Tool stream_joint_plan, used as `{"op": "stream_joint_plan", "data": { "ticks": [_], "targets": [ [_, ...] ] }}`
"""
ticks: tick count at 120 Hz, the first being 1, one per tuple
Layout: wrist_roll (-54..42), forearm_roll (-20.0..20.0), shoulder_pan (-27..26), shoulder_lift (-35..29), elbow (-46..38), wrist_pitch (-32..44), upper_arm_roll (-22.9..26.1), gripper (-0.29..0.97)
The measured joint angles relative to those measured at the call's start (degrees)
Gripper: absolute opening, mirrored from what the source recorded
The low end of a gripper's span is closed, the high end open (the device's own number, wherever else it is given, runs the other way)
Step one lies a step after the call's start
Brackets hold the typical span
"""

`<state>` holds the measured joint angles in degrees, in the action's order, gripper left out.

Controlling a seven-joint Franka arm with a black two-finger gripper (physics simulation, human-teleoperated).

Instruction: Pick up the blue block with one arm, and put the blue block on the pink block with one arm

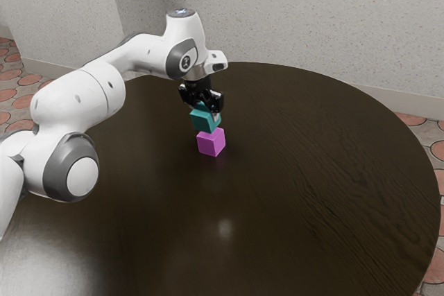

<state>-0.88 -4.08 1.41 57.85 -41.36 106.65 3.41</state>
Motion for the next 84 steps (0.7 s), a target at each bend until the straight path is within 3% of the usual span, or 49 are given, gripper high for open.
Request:
{"op": "stream_joint_plan", "data": {
  "ticks": [32,58,84],
  "targets": [
    [-0.3,0.4,0.0,-1.0,-0.8,-0.2,0.1,0.6],
    [-0.5,0.7,0.0,-7.9,-3.7,-2.0,0.0,0.65],
    [-0.6,0.8,0.0,-9.6,-4.6,-3.8,0.1,0.67]
  ]
}}
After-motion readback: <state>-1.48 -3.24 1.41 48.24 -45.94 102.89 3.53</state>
